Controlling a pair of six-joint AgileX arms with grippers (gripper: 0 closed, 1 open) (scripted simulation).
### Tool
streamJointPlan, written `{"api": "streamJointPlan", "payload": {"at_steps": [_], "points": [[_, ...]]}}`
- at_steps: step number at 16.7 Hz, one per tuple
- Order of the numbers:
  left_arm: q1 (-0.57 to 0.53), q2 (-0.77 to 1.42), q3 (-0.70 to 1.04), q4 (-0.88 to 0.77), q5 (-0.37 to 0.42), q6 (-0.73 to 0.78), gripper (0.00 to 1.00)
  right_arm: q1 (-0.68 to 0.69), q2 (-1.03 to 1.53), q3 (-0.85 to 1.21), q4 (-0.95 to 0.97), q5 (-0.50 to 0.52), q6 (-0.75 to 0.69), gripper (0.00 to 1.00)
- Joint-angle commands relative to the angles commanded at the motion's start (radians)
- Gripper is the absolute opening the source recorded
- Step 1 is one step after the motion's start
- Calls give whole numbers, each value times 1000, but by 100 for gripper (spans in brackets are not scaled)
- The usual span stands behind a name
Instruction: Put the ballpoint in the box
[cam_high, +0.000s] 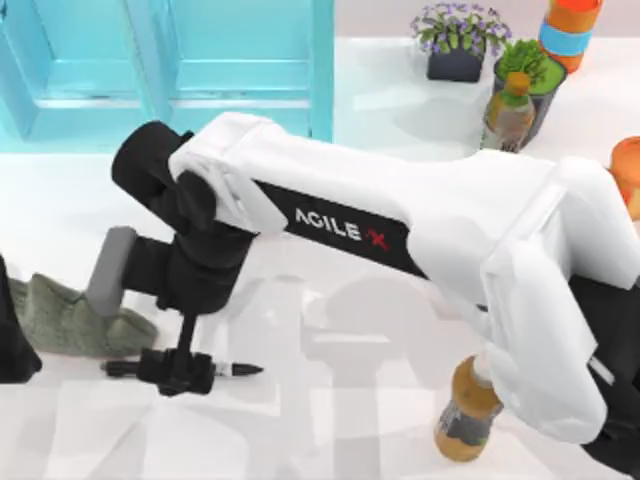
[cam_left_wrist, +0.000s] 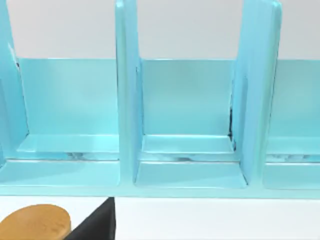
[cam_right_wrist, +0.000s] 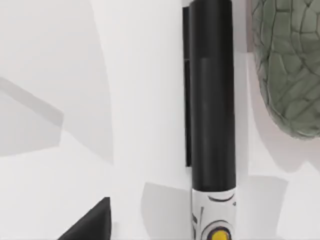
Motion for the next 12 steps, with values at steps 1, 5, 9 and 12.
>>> {"api": "streamJointPlan", "payload": {"at_steps": [1,5,9,12], "points": [[0,0,0,0,0,0,100,8,-1,-2,6,1,8,100],[0,0,0,0,0,0,100,10,-1,-3,7,1,10,100],[0,0,0,0,0,0,100,10,-1,-3,7,1,10,70],[0,0,0,0,0,0,100,10,-1,-3,7,1,10,47]]}}
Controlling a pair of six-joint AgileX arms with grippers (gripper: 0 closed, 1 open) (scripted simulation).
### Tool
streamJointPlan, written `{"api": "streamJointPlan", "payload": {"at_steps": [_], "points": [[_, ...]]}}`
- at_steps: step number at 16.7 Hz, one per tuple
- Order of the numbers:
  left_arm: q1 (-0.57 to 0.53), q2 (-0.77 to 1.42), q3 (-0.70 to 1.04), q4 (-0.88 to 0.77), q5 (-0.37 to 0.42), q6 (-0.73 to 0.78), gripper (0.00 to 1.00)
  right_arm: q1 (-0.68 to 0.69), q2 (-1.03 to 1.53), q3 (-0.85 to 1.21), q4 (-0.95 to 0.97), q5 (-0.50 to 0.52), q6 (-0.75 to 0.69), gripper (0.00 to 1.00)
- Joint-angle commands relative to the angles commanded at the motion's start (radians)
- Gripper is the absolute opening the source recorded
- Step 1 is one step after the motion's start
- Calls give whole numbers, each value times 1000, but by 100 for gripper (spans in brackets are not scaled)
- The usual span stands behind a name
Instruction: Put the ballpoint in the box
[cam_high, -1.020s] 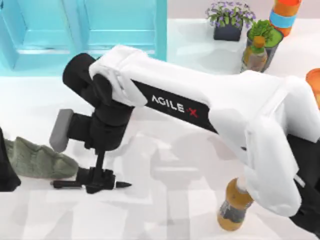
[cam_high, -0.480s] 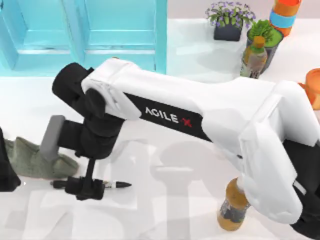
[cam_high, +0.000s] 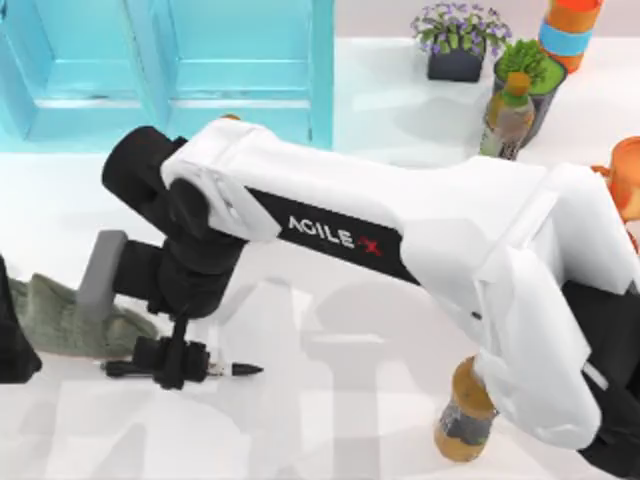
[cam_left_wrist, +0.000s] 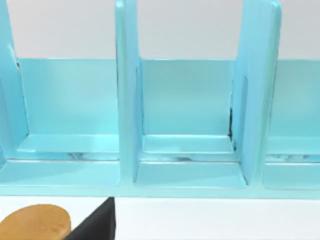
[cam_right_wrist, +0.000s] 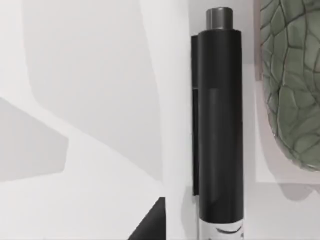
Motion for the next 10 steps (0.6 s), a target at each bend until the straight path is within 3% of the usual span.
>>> {"api": "streamJointPlan", "payload": {"at_steps": [6,10], "points": [[0,0,0,0,0,0,100,0,0,0,0,0,0,2],[0,0,0,0,0,0,100,0,0,0,0,0,0,0]]}}
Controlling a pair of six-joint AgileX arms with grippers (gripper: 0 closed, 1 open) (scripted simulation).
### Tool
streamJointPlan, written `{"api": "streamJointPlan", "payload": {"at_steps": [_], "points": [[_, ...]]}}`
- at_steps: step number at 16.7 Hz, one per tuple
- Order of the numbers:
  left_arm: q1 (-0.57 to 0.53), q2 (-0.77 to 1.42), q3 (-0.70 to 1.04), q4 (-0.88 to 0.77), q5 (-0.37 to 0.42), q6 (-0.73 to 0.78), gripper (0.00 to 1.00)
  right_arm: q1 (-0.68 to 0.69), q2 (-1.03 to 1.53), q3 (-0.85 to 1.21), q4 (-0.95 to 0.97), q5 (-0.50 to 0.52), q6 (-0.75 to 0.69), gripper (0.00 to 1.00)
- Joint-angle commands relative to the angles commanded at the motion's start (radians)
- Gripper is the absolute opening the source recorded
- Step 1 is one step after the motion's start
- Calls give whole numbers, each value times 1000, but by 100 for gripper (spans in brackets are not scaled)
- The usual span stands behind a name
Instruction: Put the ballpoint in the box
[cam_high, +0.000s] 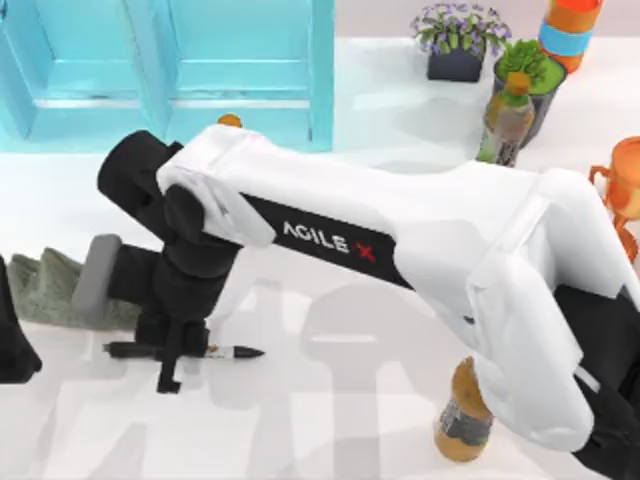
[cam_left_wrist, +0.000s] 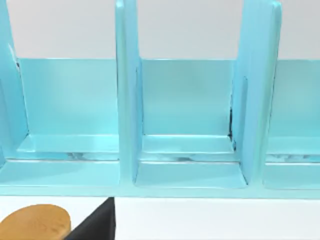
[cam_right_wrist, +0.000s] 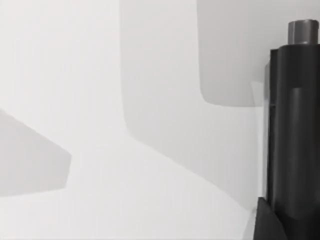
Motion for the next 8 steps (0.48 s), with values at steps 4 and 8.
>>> {"api": "streamJointPlan", "payload": {"at_steps": [4,8], "points": [[0,0,0,0,0,0,100,0,0,0,0,0,0,0],[0,0,0,0,0,0,100,-28,-55,36,-19,25,-1,0]]}}
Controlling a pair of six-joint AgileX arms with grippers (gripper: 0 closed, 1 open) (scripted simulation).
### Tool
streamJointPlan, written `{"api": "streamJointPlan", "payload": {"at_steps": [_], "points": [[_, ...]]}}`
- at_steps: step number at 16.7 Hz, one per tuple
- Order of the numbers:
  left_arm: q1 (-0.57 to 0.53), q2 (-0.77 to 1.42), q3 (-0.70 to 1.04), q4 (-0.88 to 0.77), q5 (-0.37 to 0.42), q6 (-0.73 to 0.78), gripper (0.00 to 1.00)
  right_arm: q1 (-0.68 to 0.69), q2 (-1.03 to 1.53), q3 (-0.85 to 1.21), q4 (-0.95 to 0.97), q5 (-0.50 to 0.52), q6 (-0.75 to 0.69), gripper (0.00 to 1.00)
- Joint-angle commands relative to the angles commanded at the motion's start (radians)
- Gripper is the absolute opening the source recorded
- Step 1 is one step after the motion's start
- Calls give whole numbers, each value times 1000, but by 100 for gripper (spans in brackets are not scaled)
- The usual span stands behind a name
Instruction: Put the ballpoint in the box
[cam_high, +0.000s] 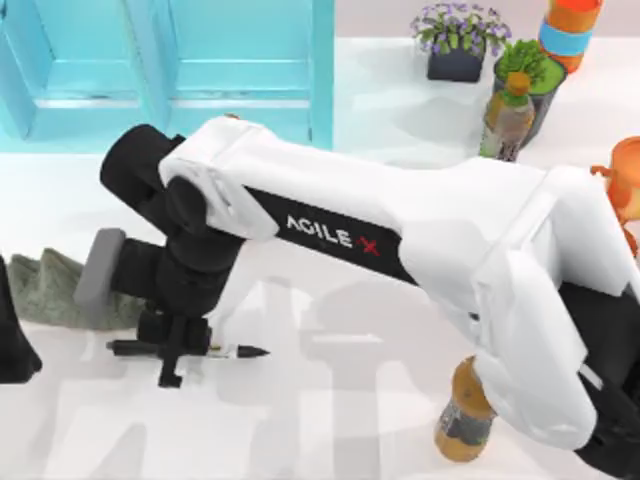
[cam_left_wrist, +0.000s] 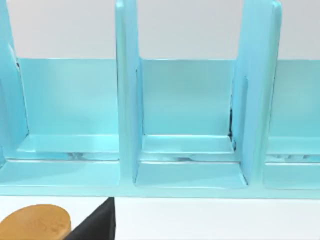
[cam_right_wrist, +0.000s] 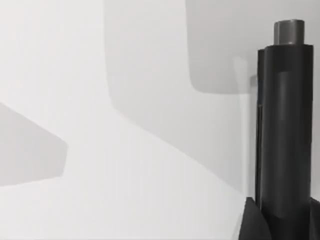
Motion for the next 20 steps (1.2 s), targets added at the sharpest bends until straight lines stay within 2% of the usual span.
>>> {"api": "streamJointPlan", "payload": {"at_steps": [3,7,12,20], "points": [[0,0,0,0,0,0,100,-5,-43,72,-79,28,41,0],[0,0,0,0,0,0,100,29,-110,279,-218,77,78,0],[0,0,0,0,0,0,100,58,-38,547,-377,72,34,0],[0,0,0,0,0,0,100,9,125,608,-475,-4,-13,0]]}}
